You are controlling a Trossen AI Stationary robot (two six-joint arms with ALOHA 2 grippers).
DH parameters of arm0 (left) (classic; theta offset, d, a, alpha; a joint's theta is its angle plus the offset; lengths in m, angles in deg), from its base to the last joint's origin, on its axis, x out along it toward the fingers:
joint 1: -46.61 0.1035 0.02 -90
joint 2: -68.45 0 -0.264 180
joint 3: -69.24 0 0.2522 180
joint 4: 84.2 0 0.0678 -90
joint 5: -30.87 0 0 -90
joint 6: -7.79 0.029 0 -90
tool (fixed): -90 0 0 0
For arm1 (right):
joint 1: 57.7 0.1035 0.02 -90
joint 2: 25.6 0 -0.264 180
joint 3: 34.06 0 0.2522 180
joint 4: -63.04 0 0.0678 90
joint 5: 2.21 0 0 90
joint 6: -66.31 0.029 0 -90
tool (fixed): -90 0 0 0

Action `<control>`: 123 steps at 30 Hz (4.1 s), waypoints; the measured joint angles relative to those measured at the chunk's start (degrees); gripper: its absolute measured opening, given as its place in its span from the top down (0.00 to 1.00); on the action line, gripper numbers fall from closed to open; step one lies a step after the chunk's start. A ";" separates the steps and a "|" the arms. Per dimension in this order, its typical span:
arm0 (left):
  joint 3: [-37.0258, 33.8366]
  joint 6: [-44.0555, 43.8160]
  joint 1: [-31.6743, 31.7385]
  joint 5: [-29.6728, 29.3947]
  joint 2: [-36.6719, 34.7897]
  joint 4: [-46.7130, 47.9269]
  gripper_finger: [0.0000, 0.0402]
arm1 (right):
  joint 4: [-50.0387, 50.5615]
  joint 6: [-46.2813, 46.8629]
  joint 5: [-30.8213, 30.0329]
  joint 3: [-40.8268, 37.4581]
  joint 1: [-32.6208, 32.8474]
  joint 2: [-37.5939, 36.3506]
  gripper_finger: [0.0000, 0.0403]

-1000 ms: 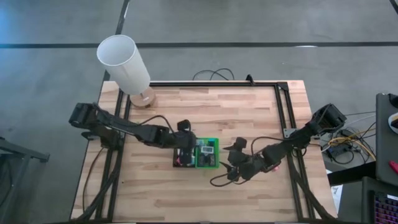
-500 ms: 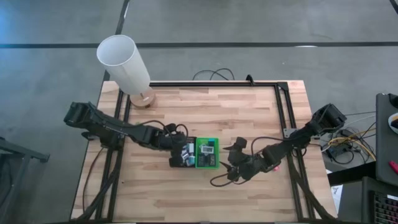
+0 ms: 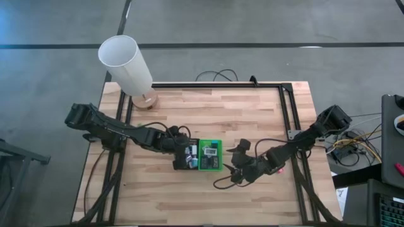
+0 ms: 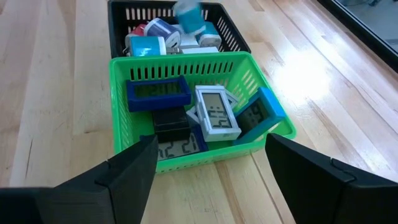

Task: Pick & Place Office items
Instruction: Put the black white charger adapter into the black bin

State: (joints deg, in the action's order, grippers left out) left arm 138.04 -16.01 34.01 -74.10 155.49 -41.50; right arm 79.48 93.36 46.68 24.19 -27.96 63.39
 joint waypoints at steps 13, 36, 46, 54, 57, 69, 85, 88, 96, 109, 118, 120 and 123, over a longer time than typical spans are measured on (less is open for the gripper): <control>-0.04 5.64 0.59 -16.68 0.06 -14.24 0.17 | 0.22 -0.44 -1.22 0.00 0.00 -0.01 0.28; -6.74 23.76 0.44 3.61 1.18 -46.92 0.17 | 70.40 57.45 28.67 5.09 5.54 -20.42 0.29; -6.73 25.27 0.59 3.58 1.13 -46.92 0.17 | 67.21 61.05 33.63 -0.29 5.50 -20.98 0.29; -6.73 25.58 0.59 3.48 1.05 -46.92 0.17 | 67.22 61.54 30.52 -3.36 5.50 -20.41 0.29; -6.73 25.54 0.59 3.48 1.05 -46.78 0.17 | 67.47 61.51 26.77 -3.39 5.35 -20.41 0.29; -6.73 25.10 0.59 3.52 1.01 -45.84 0.17 | 66.56 57.12 29.11 -3.67 1.92 -20.24 0.29; -6.73 25.10 0.59 3.63 1.01 -45.67 0.17 | 60.32 31.33 32.15 -4.74 1.97 -20.15 0.29; -6.73 25.10 0.59 3.63 1.01 -45.63 0.17 | 60.20 29.04 32.13 -5.29 1.97 -20.15 0.29; -6.73 25.10 0.59 3.61 1.01 -45.49 0.17 | 59.76 29.46 31.98 -9.68 1.97 -20.15 0.29; -6.73 25.10 0.59 3.59 0.98 -45.13 0.17 | 54.57 29.95 27.43 -14.46 1.86 -20.22 0.29; -6.73 25.10 0.59 3.58 0.98 -44.69 0.17 | 48.06 30.60 25.86 -17.45 1.86 -20.30 0.29; -6.73 25.10 0.59 3.58 0.98 -44.70 0.17 | 47.83 31.81 25.41 -17.53 1.87 -20.31 0.29; -6.73 25.10 0.59 3.54 0.98 -44.70 0.17 | 47.62 32.79 24.96 -17.57 1.86 -20.31 0.29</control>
State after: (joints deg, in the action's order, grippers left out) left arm 131.31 9.09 34.60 -70.55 156.48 -86.21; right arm 127.10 126.15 71.65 6.62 -26.11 43.08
